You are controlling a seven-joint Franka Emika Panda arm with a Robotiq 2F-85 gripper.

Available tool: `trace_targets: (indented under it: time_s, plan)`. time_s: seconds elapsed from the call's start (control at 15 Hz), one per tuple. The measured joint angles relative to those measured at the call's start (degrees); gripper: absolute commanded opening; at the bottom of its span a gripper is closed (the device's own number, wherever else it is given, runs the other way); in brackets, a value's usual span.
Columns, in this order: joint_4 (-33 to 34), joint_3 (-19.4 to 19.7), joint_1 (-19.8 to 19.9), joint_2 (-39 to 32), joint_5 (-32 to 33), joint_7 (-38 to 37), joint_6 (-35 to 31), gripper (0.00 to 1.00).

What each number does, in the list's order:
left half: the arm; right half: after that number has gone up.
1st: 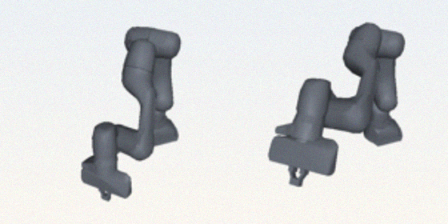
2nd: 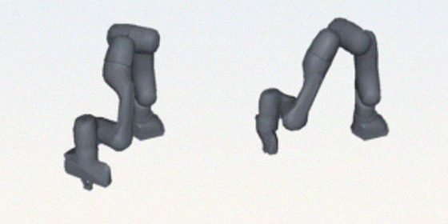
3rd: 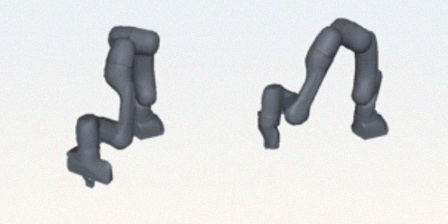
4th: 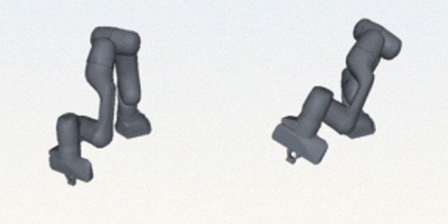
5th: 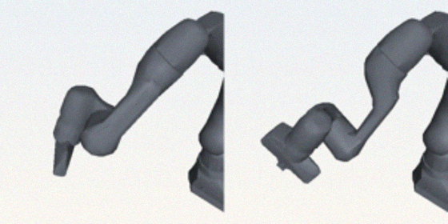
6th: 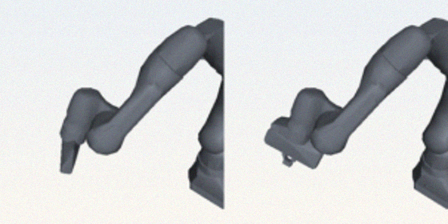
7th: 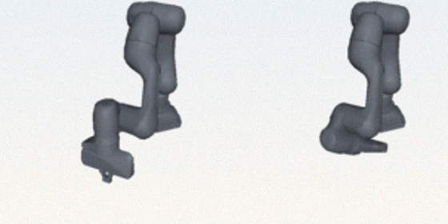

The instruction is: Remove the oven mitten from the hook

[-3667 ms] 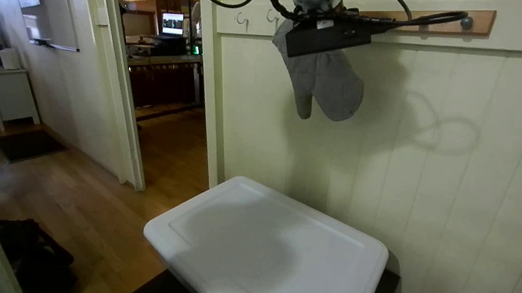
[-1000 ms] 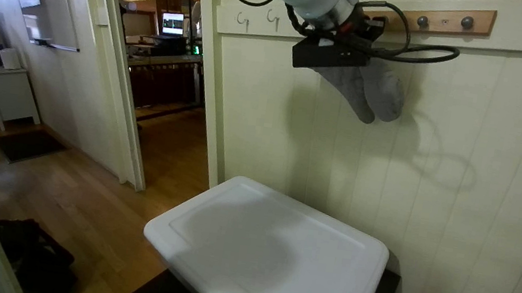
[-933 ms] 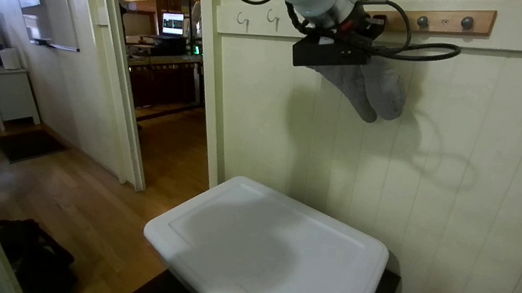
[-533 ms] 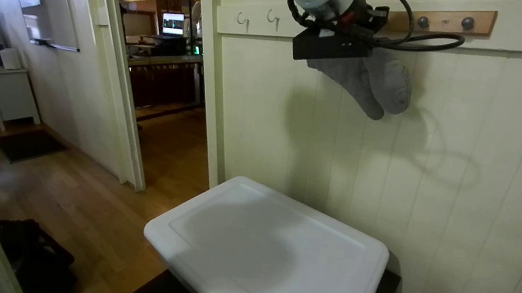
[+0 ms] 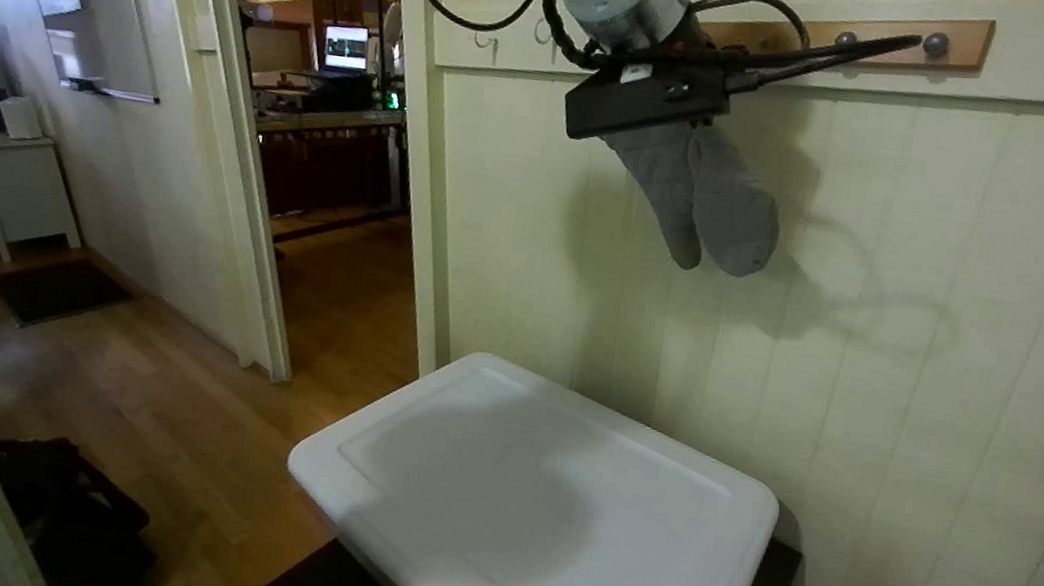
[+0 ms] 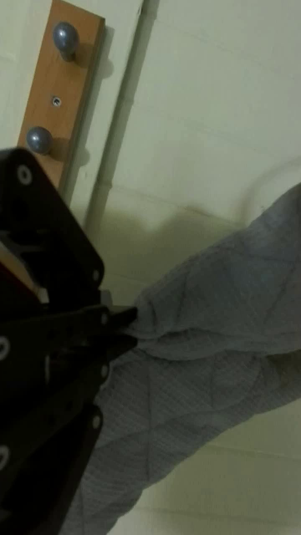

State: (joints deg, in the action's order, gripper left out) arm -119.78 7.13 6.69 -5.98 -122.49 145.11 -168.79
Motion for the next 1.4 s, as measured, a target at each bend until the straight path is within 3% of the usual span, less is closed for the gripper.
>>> trace_targets:
  time_s: [0.33, 0.6, 0.73, 1.4]
  plan:
    - [-3.9, -1.8, -0.1, 0.0, 14.6, -12.7, 0.5, 0.02]
    - [-7.4, -1.1, -0.1, 0.1, 30.2, -29.3, 9.2, 0.02]
    - [-7.8, -0.3, 0.4, 0.4, 34.6, -35.0, 12.7, 0.02]
    - [-7.8, 2.1, 2.3, 0.2, 34.4, -37.1, 23.6, 0.02]
